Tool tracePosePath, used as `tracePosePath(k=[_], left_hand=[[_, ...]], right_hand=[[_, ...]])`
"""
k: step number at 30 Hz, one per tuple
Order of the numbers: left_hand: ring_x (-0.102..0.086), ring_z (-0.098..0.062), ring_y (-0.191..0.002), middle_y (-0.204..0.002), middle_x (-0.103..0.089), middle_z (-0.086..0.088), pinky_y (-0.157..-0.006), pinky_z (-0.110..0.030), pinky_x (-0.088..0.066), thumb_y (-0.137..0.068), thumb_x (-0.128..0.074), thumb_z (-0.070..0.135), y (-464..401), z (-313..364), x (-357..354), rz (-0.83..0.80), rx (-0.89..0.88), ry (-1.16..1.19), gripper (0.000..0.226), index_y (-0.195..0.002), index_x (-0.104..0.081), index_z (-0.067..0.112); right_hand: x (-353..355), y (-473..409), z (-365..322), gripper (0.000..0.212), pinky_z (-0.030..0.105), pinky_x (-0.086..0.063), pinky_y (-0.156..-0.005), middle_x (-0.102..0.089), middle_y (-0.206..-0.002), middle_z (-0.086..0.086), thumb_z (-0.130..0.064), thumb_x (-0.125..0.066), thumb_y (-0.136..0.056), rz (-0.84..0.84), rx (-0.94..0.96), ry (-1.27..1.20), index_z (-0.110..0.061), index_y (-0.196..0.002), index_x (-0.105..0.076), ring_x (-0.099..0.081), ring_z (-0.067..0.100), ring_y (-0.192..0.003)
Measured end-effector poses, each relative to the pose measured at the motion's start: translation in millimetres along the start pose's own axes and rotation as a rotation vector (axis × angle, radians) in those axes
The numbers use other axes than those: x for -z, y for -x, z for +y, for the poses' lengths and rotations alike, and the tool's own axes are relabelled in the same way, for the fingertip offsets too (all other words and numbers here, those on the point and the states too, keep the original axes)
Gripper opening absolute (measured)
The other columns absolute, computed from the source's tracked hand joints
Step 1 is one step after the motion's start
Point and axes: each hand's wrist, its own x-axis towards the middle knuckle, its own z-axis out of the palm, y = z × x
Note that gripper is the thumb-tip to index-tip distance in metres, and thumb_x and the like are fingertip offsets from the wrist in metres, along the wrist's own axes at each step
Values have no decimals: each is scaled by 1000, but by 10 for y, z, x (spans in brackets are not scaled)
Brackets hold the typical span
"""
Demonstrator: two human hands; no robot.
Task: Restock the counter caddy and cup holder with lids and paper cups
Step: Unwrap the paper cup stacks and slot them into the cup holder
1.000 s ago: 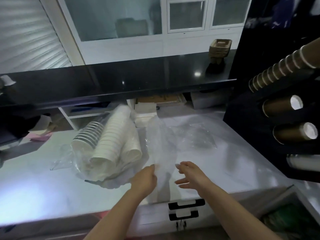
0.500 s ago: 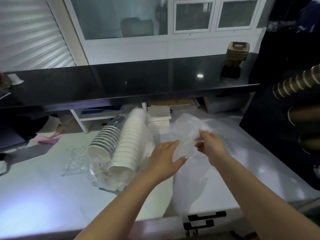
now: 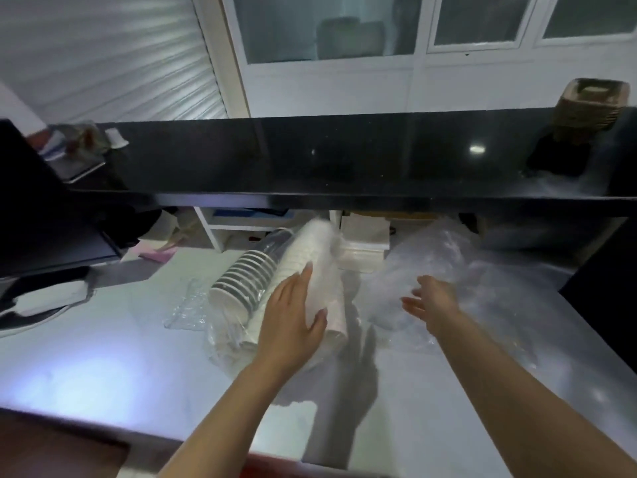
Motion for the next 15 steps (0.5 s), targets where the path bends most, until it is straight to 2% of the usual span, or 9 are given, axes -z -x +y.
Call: tracePosePath(k=[3, 5, 7, 8, 10, 13, 15], left_hand=[[-46, -17, -118, -128, -55, 2, -99, -28, -37, -89, -58, 21, 21, -173, 221, 214, 90, 57, 49, -137, -48, 16], [-53, -18, -100, -105, -62, 2, -85, -21, -38, -82, -50, 13, 117, -352, 332, 329, 95, 89, 36, -115, -61, 14], [-54, -17, -83, -86, -61, 7, -70, -22, -40, -74, -44, 8, 262, -532, 408, 384, 177, 139, 26, -91, -61, 18], [-54, -17, -77, -81, -61, 8, -66, -26, -41, -75, -43, 8, 332, -623, 425, 367, 235, 152, 20, -83, -57, 20], [-58, -16, -73, -79, -63, 9, -62, -32, -45, -80, -48, 6, 455, -796, 417, 246, 340, 153, 19, -79, -55, 24], [-62, -11, -81, -91, -63, 11, -68, -29, -51, -84, -57, 12, 624, -981, 379, 97, 396, 205, 18, -92, -55, 28], [-62, -6, -87, -99, -62, 12, -73, -31, -53, -80, -61, 18, 724, -1032, 359, 29, 398, 278, 27, -104, -52, 28]], right_hand=[[-150, 53, 149, 22, 31, -52, -57, -58, -92, 18, -10, -50, -95, 1, 149, 95, 1, -114, -53, -59, 27, -63], [-248, 186, 262, 12, 31, -51, -58, -60, -86, 18, -11, -52, -94, -100, 180, 184, -4, -102, -57, -59, 27, -63], [-375, 390, 388, 7, 32, -50, -58, -61, -79, 16, -10, -54, -92, -197, 201, 265, -5, -91, -59, -58, 26, -60], [-449, 505, 459, 8, 32, -50, -58, -62, -77, 16, -9, -53, -91, -240, 209, 292, -6, -86, -60, -57, 25, -60], [-603, 765, 611, 13, 31, -50, -58, -64, -74, 14, -6, -51, -90, -317, 202, 354, -6, -82, -61, -57, 23, -59], [-797, 1187, 887, 13, 29, -50, -58, -66, -75, 11, -3, -51, -89, -444, 208, 420, -7, -81, -60, -58, 21, -59], [-863, 1406, 1076, 7, 26, -52, -57, -63, -78, 7, -4, -55, -89, -454, 251, 416, -10, -86, -58, -59, 19, -61]])
